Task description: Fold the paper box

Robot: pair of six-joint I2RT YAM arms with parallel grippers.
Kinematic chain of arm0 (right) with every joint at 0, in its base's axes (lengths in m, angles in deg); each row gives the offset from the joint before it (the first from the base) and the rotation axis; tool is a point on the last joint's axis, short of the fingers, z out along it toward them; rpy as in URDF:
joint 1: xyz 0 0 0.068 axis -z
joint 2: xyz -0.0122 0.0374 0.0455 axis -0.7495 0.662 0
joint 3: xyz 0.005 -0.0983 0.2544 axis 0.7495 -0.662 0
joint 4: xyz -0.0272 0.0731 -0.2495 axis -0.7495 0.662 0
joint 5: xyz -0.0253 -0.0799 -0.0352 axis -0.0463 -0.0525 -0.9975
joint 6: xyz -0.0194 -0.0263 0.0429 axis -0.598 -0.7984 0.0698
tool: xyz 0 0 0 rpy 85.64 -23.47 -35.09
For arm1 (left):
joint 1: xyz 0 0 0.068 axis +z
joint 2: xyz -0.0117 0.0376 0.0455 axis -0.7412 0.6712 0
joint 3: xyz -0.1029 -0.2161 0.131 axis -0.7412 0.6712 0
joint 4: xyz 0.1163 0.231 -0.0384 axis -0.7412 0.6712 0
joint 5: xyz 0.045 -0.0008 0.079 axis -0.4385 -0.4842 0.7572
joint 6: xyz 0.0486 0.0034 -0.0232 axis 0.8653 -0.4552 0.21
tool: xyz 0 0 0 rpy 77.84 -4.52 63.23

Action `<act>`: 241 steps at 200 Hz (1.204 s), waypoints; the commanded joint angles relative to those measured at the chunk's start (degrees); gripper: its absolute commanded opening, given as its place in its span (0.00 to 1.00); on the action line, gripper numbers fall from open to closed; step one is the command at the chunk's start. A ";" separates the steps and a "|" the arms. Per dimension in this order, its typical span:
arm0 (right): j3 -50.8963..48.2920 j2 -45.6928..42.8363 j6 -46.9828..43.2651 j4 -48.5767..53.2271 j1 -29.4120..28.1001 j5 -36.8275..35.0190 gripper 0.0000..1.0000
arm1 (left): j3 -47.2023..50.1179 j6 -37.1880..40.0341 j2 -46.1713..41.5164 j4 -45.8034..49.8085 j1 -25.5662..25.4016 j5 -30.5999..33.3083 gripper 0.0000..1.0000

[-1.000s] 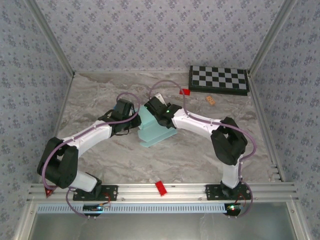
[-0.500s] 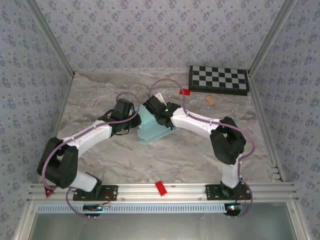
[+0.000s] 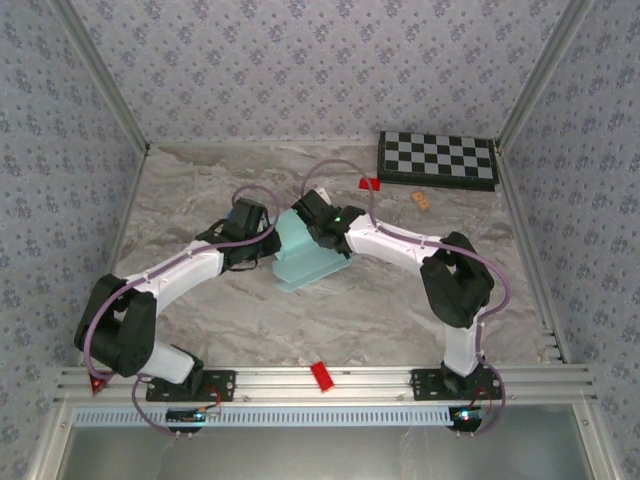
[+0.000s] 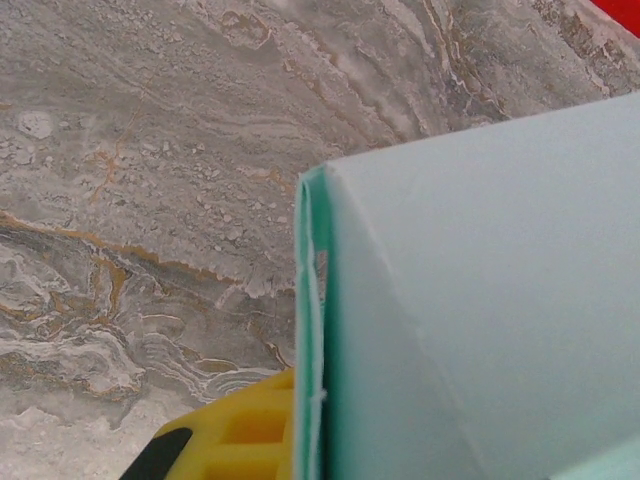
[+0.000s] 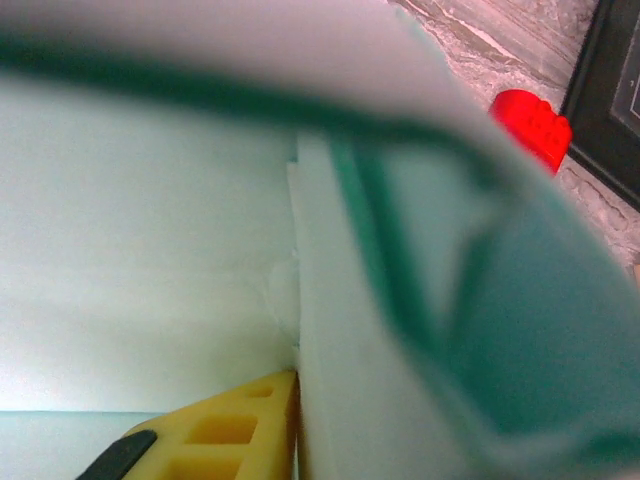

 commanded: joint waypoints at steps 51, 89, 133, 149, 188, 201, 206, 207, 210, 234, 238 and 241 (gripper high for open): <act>-0.65 -1.49 1.33 1.46 1.90 -3.51 0.19 | -1.81 0.72 -0.55 0.28 0.17 -0.53 0.00; 2.35 1.40 2.48 6.51 1.28 -11.58 0.15 | -1.56 0.55 -0.39 0.66 0.23 -0.27 0.00; 3.06 3.02 3.68 9.57 1.26 -15.14 0.14 | -1.55 0.63 -0.35 1.33 0.25 0.40 0.00; 3.53 3.55 4.15 10.24 1.37 -15.74 0.13 | -1.73 0.63 -0.27 1.59 0.19 0.77 0.00; 4.65 4.81 6.17 12.33 1.68 -17.15 0.10 | -1.81 0.48 -0.10 2.05 0.20 0.96 0.00; 4.86 5.31 6.71 13.01 1.77 -17.37 0.10 | -1.81 0.46 -0.08 2.22 0.18 1.10 0.00; 4.94 5.48 6.95 13.30 1.85 -17.45 0.10 | -1.81 0.46 -0.15 2.30 0.17 1.21 0.00; 4.99 5.50 6.96 13.31 1.91 -17.48 0.10 | -1.81 0.46 -0.16 2.31 0.21 1.22 0.00; 5.10 5.61 7.10 13.44 1.91 -17.50 0.10 | -1.81 0.45 -0.13 2.31 0.23 1.23 0.00; 5.13 5.90 7.69 14.07 2.19 -17.59 0.10 | -1.88 0.37 -0.17 2.45 0.24 1.34 0.00; 5.13 5.88 7.77 14.11 2.22 -17.68 0.10 | -1.84 0.40 -0.10 2.41 0.25 1.31 0.00; 5.13 5.88 7.85 14.21 2.21 -17.80 0.10 | -1.86 0.35 -0.10 2.38 0.19 1.27 0.00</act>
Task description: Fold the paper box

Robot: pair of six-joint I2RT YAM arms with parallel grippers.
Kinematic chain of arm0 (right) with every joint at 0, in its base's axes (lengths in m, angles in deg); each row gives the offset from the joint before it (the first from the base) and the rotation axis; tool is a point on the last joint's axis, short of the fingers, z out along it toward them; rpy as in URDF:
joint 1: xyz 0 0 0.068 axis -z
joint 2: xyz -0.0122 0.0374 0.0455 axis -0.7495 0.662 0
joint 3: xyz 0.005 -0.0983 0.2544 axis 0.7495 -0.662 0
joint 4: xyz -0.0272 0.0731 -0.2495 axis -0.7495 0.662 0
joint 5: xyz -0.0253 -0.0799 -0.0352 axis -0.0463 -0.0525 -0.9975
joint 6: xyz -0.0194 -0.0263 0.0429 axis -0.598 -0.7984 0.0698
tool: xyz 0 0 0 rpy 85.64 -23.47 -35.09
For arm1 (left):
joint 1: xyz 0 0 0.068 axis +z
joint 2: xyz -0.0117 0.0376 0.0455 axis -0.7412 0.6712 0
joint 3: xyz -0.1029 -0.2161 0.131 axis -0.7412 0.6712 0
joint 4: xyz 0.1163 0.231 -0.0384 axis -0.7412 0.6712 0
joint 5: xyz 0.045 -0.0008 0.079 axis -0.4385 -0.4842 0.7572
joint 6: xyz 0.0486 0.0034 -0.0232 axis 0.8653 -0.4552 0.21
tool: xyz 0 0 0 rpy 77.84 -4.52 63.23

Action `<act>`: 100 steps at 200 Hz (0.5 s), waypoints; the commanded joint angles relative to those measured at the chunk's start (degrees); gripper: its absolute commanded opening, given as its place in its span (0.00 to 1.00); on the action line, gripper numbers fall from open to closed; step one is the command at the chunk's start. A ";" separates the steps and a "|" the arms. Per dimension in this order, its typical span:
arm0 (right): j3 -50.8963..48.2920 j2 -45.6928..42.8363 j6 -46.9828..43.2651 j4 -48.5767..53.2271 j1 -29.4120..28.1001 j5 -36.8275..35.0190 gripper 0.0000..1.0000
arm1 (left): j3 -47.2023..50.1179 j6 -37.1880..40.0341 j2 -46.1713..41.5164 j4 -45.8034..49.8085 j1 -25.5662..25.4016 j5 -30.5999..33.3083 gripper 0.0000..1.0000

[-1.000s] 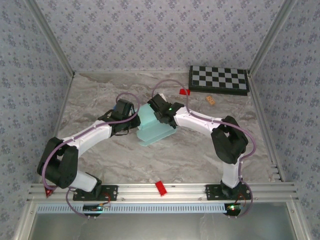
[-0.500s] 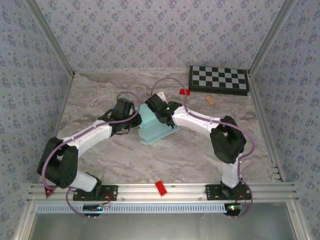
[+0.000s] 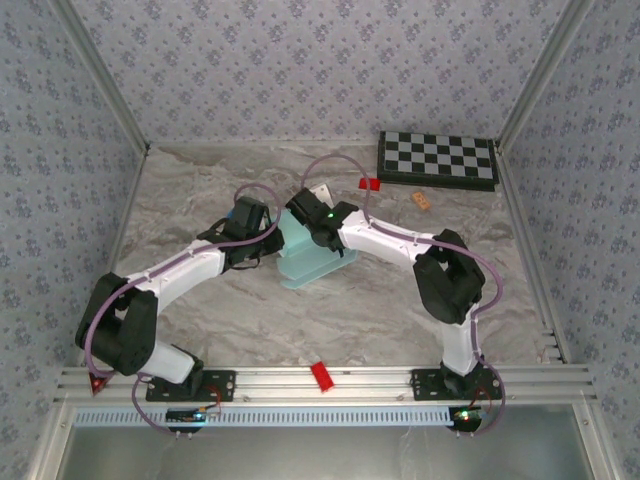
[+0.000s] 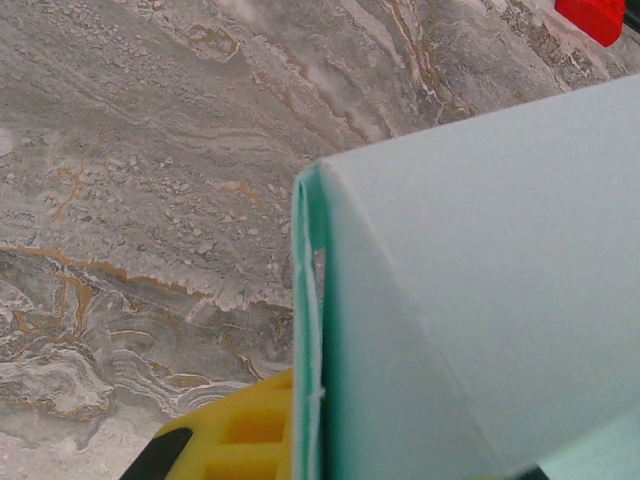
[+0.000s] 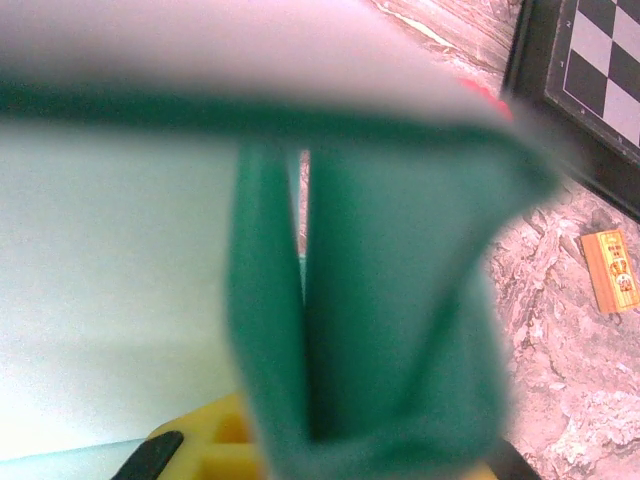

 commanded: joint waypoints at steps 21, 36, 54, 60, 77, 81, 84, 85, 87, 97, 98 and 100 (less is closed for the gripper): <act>-0.45 2.17 1.12 7.36 2.78 -9.62 0.10 | -1.65 0.44 -0.29 4.00 0.59 1.87 0.00; -1.37 1.11 -0.45 4.98 2.48 -7.18 0.10 | -1.95 0.48 -0.08 4.00 0.55 1.64 0.00; -3.23 -0.79 -3.46 1.05 1.84 -3.09 0.13 | -2.17 0.27 0.36 3.87 0.54 1.37 0.00; -3.81 -1.48 -3.84 -1.04 1.55 -2.16 0.14 | -2.38 0.26 0.52 3.91 0.52 1.33 0.00; -4.61 -2.93 -4.72 -3.30 1.01 0.69 0.16 | -2.66 0.00 0.86 3.91 0.44 1.38 0.00; -4.61 -3.20 -4.82 -3.63 0.98 1.33 0.17 | -2.67 0.06 0.91 3.83 0.35 1.36 0.00; -4.64 -3.35 -4.83 -3.82 0.97 1.67 0.17 | -2.67 -0.07 0.90 3.83 0.33 1.38 0.00; -4.63 -3.43 -4.83 -3.90 0.93 1.76 0.17 | -2.67 -0.13 0.88 3.83 0.30 1.33 0.00; -4.65 -3.53 -4.83 -4.01 0.89 1.90 0.17 | -2.74 -0.17 0.92 3.76 0.35 1.34 0.00; -4.75 -3.98 -5.04 -4.55 0.89 3.74 0.19 | -2.76 -0.27 1.00 3.65 0.24 1.28 0.00; -4.77 -4.05 -5.07 -4.57 0.88 3.90 0.19 | -2.76 -0.27 0.98 3.65 0.21 1.28 0.00; -4.79 -4.15 -5.19 -4.77 0.88 4.24 0.20 | -2.78 -0.31 1.03 3.65 0.13 1.29 0.00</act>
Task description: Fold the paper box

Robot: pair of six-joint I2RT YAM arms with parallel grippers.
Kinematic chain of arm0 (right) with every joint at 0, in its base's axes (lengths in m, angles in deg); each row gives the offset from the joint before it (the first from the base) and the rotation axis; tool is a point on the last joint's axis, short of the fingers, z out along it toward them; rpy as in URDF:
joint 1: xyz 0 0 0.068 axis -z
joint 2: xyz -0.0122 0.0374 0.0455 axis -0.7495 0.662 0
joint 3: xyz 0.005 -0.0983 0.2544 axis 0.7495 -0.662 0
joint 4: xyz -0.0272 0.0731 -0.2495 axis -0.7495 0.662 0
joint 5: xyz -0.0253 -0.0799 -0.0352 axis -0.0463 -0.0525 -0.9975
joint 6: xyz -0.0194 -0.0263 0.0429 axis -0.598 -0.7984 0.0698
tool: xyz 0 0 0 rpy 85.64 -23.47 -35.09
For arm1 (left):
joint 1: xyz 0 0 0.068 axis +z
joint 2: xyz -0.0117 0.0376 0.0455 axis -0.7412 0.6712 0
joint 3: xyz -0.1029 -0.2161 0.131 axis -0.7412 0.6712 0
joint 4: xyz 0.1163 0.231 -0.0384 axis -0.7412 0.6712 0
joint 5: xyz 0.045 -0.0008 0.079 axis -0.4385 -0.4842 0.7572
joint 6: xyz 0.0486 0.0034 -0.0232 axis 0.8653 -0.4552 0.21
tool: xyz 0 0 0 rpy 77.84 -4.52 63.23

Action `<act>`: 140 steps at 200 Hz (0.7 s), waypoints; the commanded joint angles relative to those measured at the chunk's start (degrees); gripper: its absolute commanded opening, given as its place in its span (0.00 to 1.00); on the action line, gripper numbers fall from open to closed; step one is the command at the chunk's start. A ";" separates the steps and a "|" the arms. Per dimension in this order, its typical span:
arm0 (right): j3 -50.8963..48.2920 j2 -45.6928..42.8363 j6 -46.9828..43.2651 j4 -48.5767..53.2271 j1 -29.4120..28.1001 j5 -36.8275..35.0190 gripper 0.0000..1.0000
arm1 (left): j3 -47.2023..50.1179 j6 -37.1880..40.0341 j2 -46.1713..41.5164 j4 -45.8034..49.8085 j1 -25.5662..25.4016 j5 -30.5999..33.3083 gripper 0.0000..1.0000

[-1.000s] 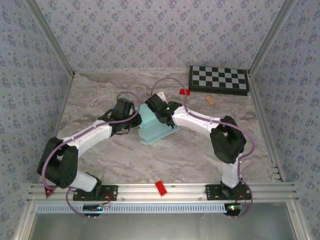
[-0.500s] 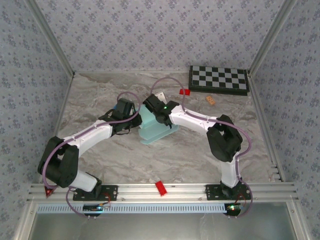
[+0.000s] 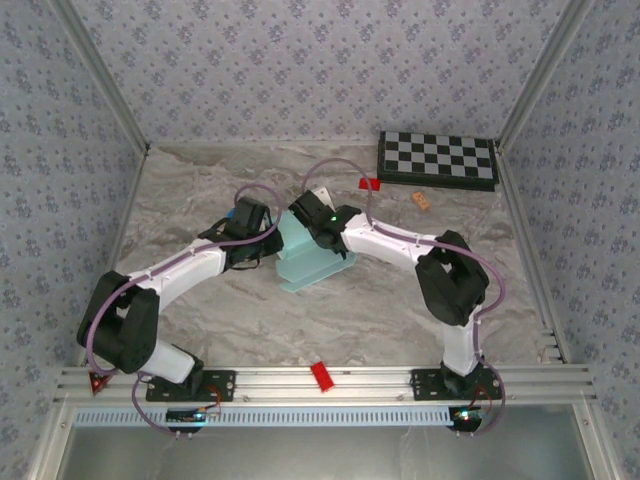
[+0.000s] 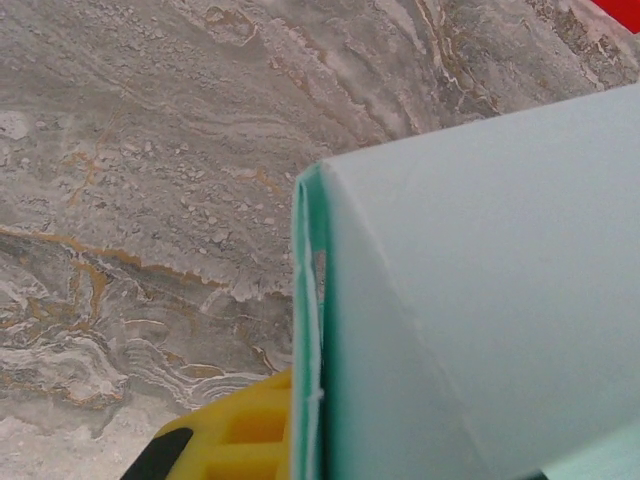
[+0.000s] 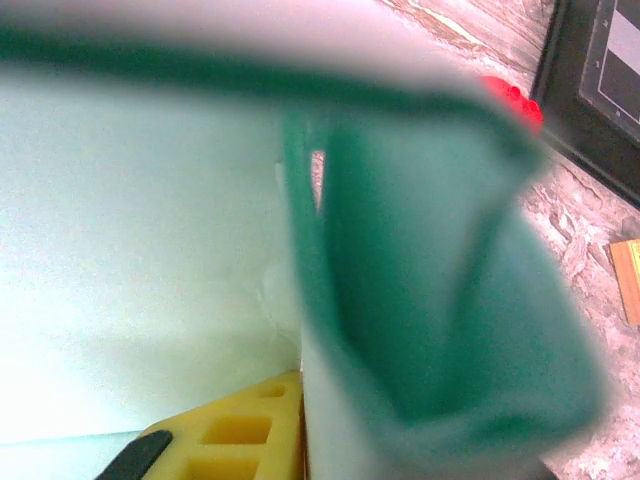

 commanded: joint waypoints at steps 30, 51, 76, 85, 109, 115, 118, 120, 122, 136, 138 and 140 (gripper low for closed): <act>-1.71 -3.00 -2.71 -1.90 1.12 5.31 0.23 | -2.70 -0.27 0.57 1.98 -0.16 0.65 0.00; -2.55 -3.72 -2.58 -3.14 1.38 7.31 0.28 | -2.75 -0.39 0.80 1.97 -0.25 0.54 0.00; -3.41 -4.75 -2.17 -4.12 1.95 8.91 0.35 | -2.76 -0.49 0.99 1.81 -0.30 0.49 0.00; -3.74 -5.09 -2.14 -4.46 2.12 9.53 0.38 | -2.71 -0.41 1.01 1.73 -0.38 0.48 0.00; -4.84 -6.15 -2.08 -5.73 2.66 11.68 0.45 | -2.73 -0.57 1.24 1.64 -0.48 0.48 0.00; -5.11 -6.41 -2.07 -6.02 2.74 12.20 0.46 | -2.83 -0.62 1.25 1.61 -0.60 0.48 0.00; -5.24 -6.54 -2.12 -6.23 2.81 12.44 0.46 | -2.79 -0.65 1.32 1.63 -0.59 0.48 0.00; -5.38 -6.66 -2.15 -6.28 2.86 12.59 0.47 | -2.81 -0.66 1.39 1.64 -0.60 0.48 0.00; -5.48 -6.76 -2.16 -6.52 2.88 12.76 0.47 | -2.84 -0.66 1.39 1.64 -0.61 0.48 0.00; -6.28 -7.43 -2.17 -7.35 3.06 13.87 0.51 | -2.76 -0.83 1.48 1.53 -0.65 0.48 0.00; -6.30 -7.48 -2.17 -7.44 3.12 14.07 0.51 | -2.74 -0.82 1.50 1.54 -0.64 0.48 0.00; -6.31 -7.60 -2.16 -7.55 3.14 14.25 0.51 | -2.71 -0.88 1.57 1.55 -0.64 0.48 0.00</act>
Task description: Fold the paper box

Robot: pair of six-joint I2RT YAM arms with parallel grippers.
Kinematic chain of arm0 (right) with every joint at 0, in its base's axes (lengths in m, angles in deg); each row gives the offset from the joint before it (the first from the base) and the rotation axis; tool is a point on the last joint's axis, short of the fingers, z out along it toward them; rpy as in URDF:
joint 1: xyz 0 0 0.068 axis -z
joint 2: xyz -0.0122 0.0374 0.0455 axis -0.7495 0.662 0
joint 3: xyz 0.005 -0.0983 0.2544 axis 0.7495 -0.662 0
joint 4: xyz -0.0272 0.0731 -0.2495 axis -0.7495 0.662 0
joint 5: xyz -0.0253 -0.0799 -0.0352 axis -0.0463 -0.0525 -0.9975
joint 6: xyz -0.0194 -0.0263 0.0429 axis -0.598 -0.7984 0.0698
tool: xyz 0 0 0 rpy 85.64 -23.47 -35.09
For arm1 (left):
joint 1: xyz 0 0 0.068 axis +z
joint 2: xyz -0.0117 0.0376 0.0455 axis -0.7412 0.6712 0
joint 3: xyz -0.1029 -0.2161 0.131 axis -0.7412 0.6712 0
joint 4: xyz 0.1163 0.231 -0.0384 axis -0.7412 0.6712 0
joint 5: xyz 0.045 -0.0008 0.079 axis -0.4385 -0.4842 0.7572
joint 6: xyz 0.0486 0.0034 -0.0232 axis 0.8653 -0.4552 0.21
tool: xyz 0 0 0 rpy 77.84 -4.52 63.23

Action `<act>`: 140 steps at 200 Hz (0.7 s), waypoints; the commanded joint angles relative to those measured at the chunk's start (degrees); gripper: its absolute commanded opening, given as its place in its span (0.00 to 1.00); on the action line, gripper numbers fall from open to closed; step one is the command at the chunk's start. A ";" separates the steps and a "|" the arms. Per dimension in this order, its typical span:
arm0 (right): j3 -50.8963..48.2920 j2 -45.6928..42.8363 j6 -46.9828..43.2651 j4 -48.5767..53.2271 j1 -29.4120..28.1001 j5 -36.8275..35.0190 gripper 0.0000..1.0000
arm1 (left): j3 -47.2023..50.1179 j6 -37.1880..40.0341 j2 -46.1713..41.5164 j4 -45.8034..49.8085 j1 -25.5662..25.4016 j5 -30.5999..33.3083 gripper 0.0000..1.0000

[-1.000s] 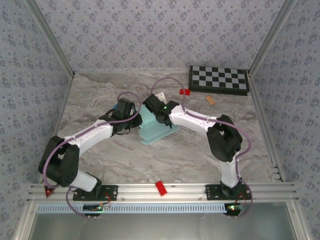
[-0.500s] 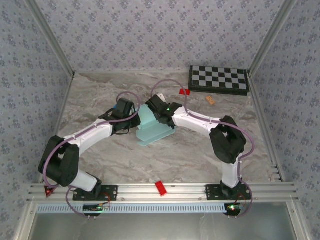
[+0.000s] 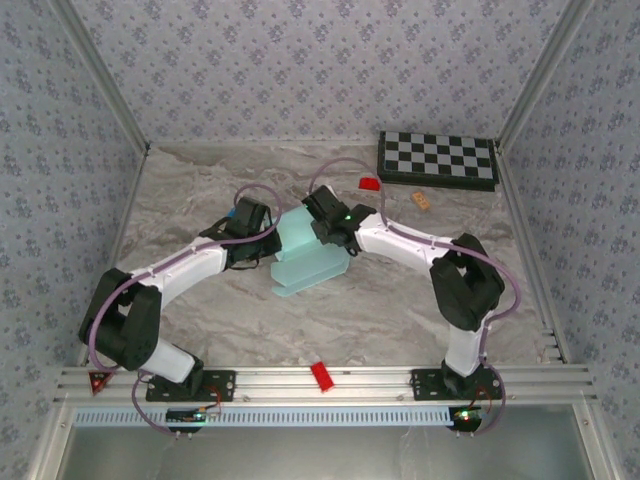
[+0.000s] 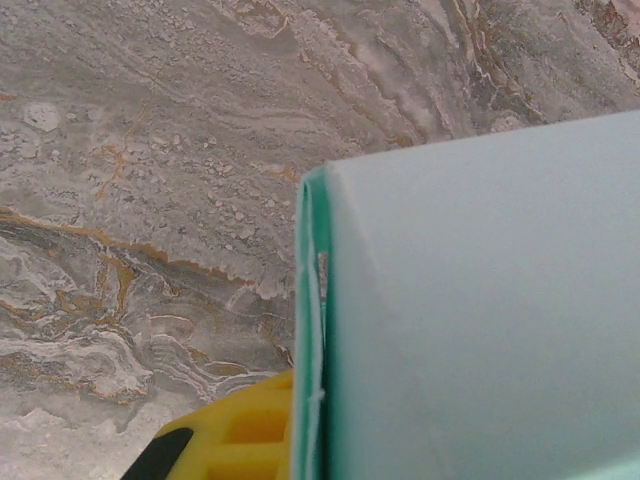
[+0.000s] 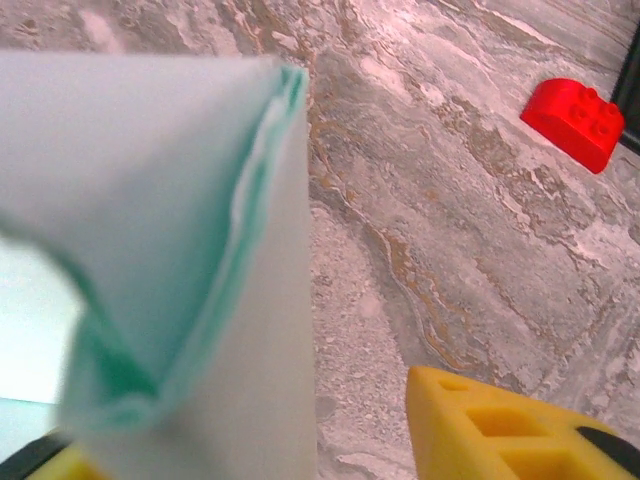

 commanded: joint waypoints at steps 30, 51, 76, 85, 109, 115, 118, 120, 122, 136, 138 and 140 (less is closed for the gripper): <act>-2.61 -4.02 -0.42 -3.35 0.76 4.86 0.58 | -2.22 -1.14 0.70 -0.03 -0.77 -0.34 0.00; -4.17 -5.57 -0.55 -4.77 1.00 5.92 0.62 | -2.35 -1.42 0.79 0.06 -0.87 -0.15 0.00; -5.90 -7.42 -1.16 -6.45 1.36 8.03 0.66 | -2.35 -1.76 0.92 0.16 -1.08 0.11 0.00; -6.38 -8.02 -1.25 -6.86 1.42 8.50 0.66 | -2.35 -1.77 1.03 0.23 -1.01 0.19 0.00; -7.68 -9.66 -1.17 -7.54 1.87 8.95 0.68 | -2.33 -2.40 1.13 0.48 -1.25 0.54 0.00; -7.84 -10.09 -0.95 -7.58 2.11 9.22 0.68 | -2.33 -2.55 1.08 0.57 -1.31 0.67 0.00; -7.92 -10.38 -0.84 -7.48 2.22 9.39 0.68 | -2.35 -2.79 1.08 0.55 -1.40 0.86 0.00; -7.93 -10.55 -0.75 -7.45 2.33 9.48 0.68 | -2.35 -2.92 1.12 0.65 -1.37 1.00 0.00; -8.00 -10.68 -0.60 -7.40 2.37 9.55 0.68 | -2.35 -3.04 1.13 0.71 -1.44 1.06 0.00; -8.28 -12.02 0.18 -7.18 2.97 10.29 0.68 | -2.35 -4.15 1.11 1.15 -1.70 2.10 0.00; -8.35 -12.28 0.23 -7.25 3.06 10.37 0.68 | -2.35 -4.21 1.11 1.17 -1.79 2.12 0.00; -8.44 -12.56 0.35 -7.22 3.20 10.39 0.68 | -2.35 -4.22 1.08 1.13 -1.90 2.17 0.00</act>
